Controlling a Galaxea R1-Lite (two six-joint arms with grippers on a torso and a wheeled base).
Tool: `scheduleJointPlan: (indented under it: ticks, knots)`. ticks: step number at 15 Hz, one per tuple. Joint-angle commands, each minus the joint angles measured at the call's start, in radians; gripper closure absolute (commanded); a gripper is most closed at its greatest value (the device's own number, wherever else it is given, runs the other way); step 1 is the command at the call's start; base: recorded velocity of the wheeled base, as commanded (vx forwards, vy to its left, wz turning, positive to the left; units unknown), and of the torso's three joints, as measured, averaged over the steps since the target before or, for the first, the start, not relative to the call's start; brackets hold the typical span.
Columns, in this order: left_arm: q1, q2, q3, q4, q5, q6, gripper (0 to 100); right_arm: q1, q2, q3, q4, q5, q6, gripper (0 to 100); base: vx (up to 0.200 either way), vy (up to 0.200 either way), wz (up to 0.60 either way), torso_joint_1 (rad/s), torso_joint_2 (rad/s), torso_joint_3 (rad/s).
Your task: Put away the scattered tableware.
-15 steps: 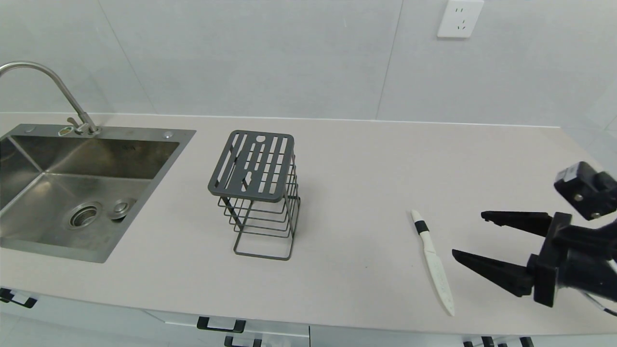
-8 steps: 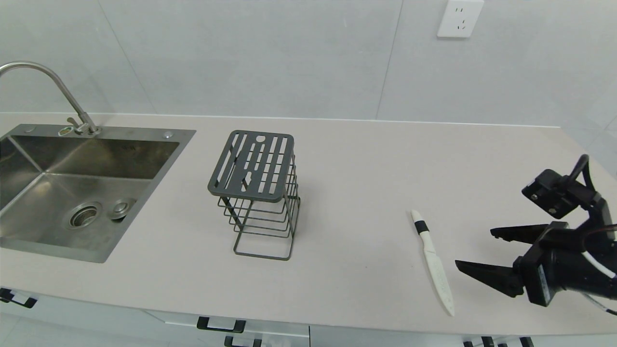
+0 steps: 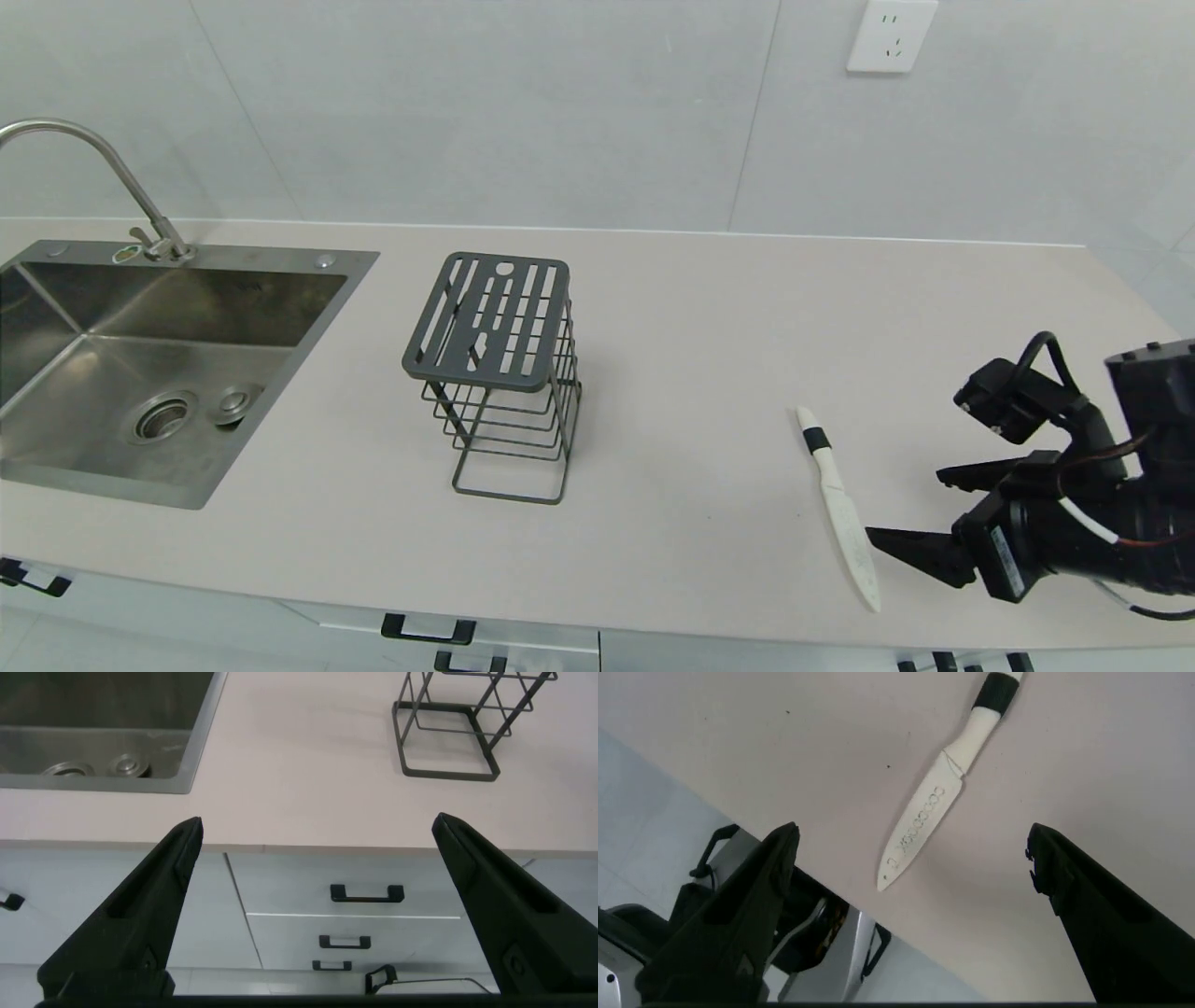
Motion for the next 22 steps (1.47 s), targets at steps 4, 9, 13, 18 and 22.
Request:
scheduleJointPlan:
  ticks: [4, 9, 13, 18, 22]
  knots:
    - [0.000, 0.001, 0.000, 0.000, 0.000, 0.000, 0, 0.066, 0.067, -0.006, 0.000, -0.089, 0.089, 0, 0.000, 0.000, 0.00, 0.000, 0.00, 0.000]
    - [0.000, 0.001, 0.000, 0.000, 0.000, 0.000, 0, 0.063, 0.145, -0.029, -0.002, -0.134, 0.089, 0, 0.000, 0.000, 0.00, 0.000, 0.00, 0.000]
    - [0.000, 0.001, 0.000, 0.000, 0.000, 0.000, 0, 0.060, 0.275, -0.147, -0.002, -0.141, 0.092, 0, 0.000, 0.000, 0.00, 0.000, 0.00, 0.000]
    - [0.000, 0.001, 0.000, 0.000, 0.000, 0.000, 0, 0.065, 0.347, -0.184, -0.006, -0.183, 0.112, 0, 0.000, 0.000, 0.00, 0.000, 0.00, 0.000]
    - [0.000, 0.001, 0.000, 0.000, 0.000, 0.000, 0, 0.068, 0.378, -0.212, -0.005, -0.206, 0.112, 0, 0.000, 0.000, 0.00, 0.000, 0.00, 0.000]
